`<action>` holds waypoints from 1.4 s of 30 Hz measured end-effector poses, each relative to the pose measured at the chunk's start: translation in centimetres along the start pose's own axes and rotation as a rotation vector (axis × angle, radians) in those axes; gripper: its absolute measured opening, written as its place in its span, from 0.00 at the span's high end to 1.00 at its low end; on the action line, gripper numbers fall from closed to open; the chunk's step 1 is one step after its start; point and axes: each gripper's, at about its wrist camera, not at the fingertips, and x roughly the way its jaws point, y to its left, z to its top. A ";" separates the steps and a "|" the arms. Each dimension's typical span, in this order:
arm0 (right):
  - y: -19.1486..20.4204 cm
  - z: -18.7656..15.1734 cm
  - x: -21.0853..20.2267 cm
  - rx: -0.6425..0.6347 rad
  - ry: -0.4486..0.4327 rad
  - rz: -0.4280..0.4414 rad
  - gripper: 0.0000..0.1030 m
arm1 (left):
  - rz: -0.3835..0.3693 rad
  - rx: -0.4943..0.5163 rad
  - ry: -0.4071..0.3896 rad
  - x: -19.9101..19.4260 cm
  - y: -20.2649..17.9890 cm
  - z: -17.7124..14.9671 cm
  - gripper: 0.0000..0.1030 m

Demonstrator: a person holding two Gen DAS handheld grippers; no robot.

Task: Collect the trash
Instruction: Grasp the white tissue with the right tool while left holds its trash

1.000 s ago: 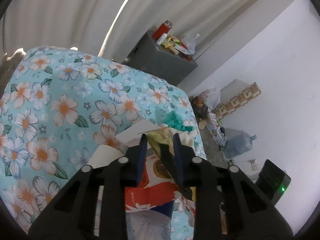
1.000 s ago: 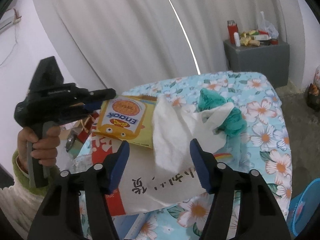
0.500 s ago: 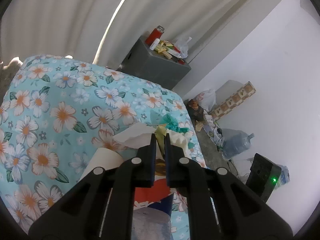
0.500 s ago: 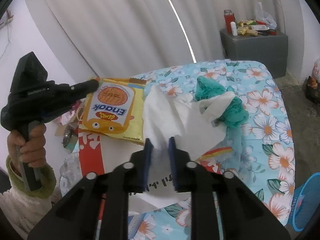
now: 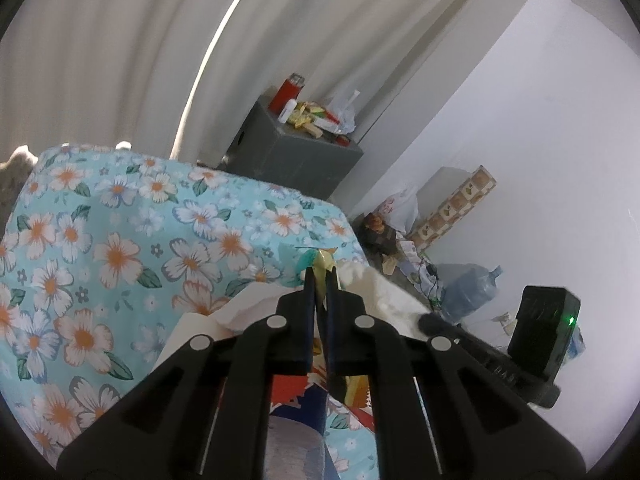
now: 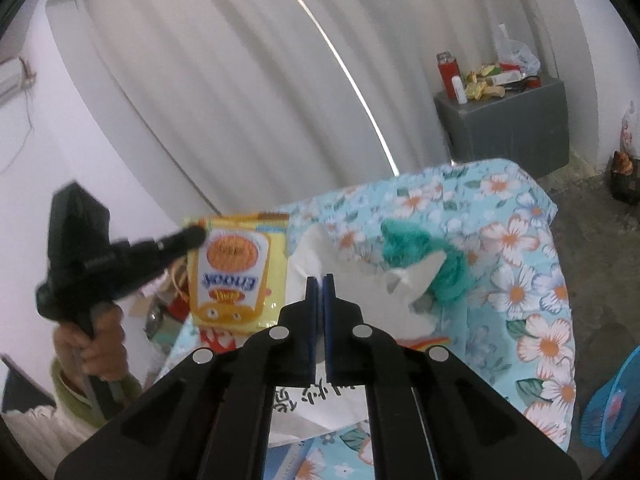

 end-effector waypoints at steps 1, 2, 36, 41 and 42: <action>-0.1 0.2 -0.4 0.004 -0.012 0.003 0.97 | -0.001 0.006 -0.004 -0.1 -0.1 0.0 0.97; -0.2 0.5 -0.9 0.008 -0.028 0.008 0.97 | -0.002 0.015 -0.009 -0.2 -0.4 0.0 0.97; -3.9 -6.2 -16.7 0.233 -0.295 -0.057 0.97 | -0.087 0.363 -0.137 -6.4 -12.9 -5.8 0.98; -5.2 -7.3 -17.9 0.271 -0.322 -0.049 0.97 | -0.088 0.363 -0.109 -5.6 -14.3 -6.8 0.98; -5.5 -7.4 -18.1 0.278 -0.326 -0.048 0.97 | -0.088 0.361 -0.108 -5.6 -14.6 -6.9 0.98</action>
